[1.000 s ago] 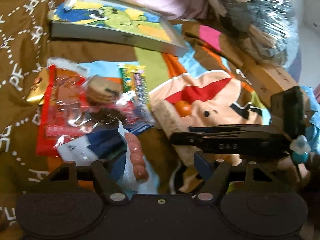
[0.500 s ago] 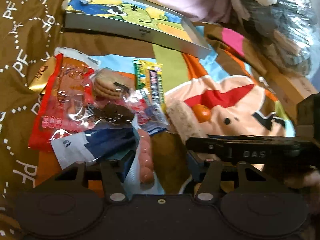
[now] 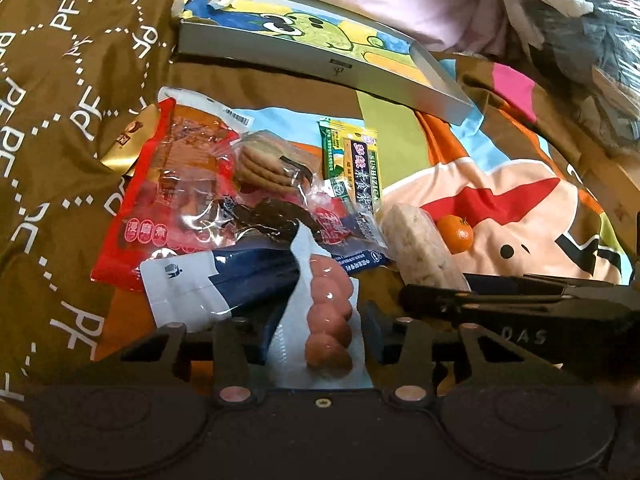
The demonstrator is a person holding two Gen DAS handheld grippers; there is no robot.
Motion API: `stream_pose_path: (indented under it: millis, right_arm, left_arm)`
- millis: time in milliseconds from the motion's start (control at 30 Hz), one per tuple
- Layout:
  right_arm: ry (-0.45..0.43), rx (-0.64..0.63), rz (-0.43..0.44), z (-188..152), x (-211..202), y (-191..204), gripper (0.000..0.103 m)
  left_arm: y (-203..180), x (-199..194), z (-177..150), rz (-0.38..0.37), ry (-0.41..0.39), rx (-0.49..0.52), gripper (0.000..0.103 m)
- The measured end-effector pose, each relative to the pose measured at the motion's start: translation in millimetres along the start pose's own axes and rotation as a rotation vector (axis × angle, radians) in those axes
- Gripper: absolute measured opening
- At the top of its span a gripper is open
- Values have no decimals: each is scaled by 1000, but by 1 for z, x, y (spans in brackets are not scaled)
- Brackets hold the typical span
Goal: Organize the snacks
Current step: 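Close the right tool on the rice-cake bar while the left tool grasps the sausage pack, then carry the rice-cake bar and sausage pack into the grey tray and release both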
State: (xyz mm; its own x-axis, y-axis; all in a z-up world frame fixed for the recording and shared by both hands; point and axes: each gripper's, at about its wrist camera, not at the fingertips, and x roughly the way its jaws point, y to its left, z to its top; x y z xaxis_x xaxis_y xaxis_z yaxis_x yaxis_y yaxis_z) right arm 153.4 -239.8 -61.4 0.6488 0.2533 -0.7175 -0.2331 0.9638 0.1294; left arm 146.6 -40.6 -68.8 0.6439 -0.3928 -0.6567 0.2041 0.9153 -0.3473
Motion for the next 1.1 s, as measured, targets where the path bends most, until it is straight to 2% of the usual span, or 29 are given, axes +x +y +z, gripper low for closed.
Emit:
stream_pose_path:
  millis: [67,267,400,433,467,533,800,1000,1100]
  right_arm:
    - [-1,-29,-14,-1,1,4,67]
    - [2,-65,-8,-2,0,11,43]
    - [-2,-124,-40,-4,-2,18,42]
    - [-2,-133,-45,-5,-1,19,42]
    - [-4,-145,-53,-5,-2,20,41]
    - [-13,-187,-84,-6,-3,25,40]
    - [-107,-511,-288,-21,-8,54,37]
    - [-170,-620,-354,-25,-16,61,37]
    - [-201,-628,-375,-23,-20,60,37]
  left_arm:
    - [0,1,0,-1,-2,-5,37]
    - [-11,-1,-1,-9,-5,54,31]
    - [-19,5,-1,-2,10,102,30]
    - [-20,7,0,-1,12,104,29]
    - [-20,8,1,2,13,106,23]
    - [-22,9,2,6,12,109,22]
    - [-25,-1,-4,13,-26,121,20]
    - [-31,-9,-7,29,-45,132,17]
    - [-35,-11,-7,34,-53,130,17]
